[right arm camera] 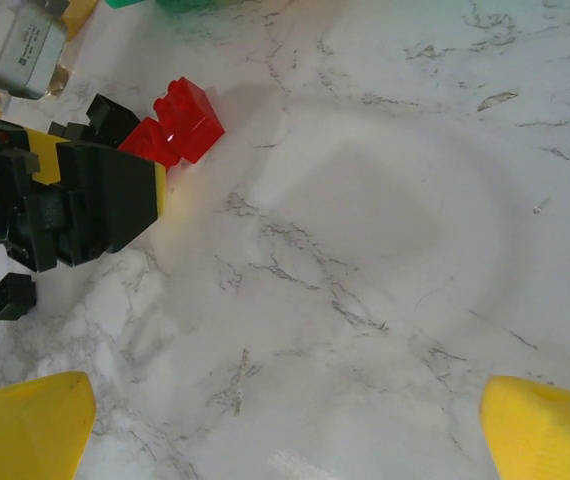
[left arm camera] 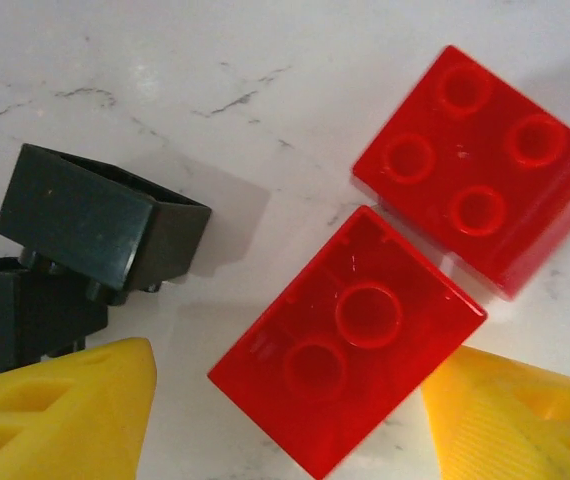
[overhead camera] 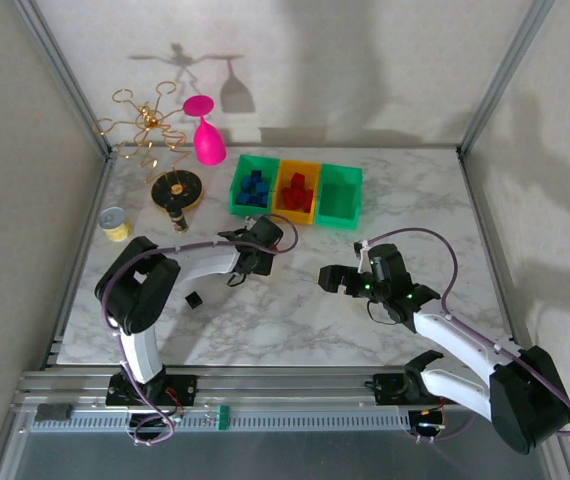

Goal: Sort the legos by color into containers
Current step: Pick up the lego from the center of the table.

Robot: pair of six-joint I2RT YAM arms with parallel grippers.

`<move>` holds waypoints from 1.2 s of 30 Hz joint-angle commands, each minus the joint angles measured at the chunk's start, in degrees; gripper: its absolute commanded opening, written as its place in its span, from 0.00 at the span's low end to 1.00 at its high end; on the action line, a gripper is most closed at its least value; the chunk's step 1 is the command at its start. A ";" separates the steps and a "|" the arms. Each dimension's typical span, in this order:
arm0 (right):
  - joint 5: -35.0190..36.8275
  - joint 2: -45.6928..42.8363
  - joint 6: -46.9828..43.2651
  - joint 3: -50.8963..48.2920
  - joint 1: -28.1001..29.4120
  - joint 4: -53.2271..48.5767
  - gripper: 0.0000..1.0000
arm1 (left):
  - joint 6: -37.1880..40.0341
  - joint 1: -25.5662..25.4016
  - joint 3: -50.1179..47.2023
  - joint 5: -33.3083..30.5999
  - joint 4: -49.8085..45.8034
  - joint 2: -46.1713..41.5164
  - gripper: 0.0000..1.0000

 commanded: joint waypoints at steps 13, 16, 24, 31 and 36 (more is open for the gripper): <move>0.53 2.35 -1.12 2.52 0.44 0.00 0.99 | 4.56 0.58 3.07 3.50 3.04 1.64 0.61; 0.53 2.52 -1.13 2.42 0.50 0.27 0.99 | 4.39 0.56 1.78 4.79 3.74 0.81 0.58; 0.01 3.51 -1.11 2.56 0.44 0.88 0.99 | 4.39 0.28 0.52 5.83 3.46 1.54 0.57; 0.10 3.40 -1.07 2.18 0.44 1.00 0.99 | 4.21 -0.39 1.37 4.69 2.82 2.66 0.47; 0.36 2.92 -1.15 2.15 0.50 0.75 0.99 | 3.88 -0.35 1.48 4.31 2.20 2.69 0.39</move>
